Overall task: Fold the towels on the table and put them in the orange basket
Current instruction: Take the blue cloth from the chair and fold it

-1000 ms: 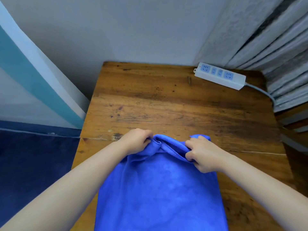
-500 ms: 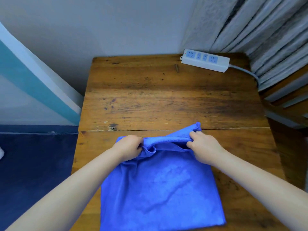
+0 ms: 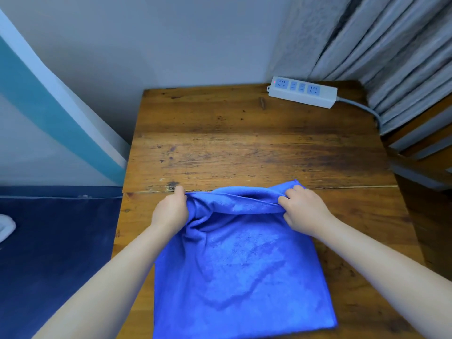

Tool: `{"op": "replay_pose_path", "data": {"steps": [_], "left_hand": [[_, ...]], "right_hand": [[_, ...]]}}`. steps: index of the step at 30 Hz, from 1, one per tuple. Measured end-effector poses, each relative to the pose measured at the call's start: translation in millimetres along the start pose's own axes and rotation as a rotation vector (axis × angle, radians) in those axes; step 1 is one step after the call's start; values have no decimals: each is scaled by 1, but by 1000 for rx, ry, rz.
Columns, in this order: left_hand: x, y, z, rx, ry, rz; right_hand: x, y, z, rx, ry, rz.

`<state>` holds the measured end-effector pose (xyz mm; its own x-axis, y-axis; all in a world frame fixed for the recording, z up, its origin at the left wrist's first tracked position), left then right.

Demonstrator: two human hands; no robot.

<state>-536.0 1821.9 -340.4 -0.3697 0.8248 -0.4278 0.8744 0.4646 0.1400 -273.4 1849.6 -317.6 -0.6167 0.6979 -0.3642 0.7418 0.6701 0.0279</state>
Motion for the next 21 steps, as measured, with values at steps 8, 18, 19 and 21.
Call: {"op": "replay_pose_path", "data": {"steps": [8,18,19,21], "left_hand": [[22,6,-6,206,-57,116],[3,-1,14,399,-94,269],[1,-1,13,427,-69,277],[0,-1,6,418,-2,273]], "right_hand": [[-6,8,11,131,77,95],[-23,8,13,119,234,112],[-23,8,13,143,258,126],[-21,7,12,187,289,108]]}}
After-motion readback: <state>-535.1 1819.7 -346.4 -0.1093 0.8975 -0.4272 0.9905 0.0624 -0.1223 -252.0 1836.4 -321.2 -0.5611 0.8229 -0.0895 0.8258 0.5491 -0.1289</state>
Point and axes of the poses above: each hand's wrist, its own x-axis towards the middle knuckle, its own z-axis out of the palm, y = z × x, the point moved 4 cm from there along x, towards the middle knuckle, and after that the axes turned 9 degrees about -z, right-handed, at the moved point
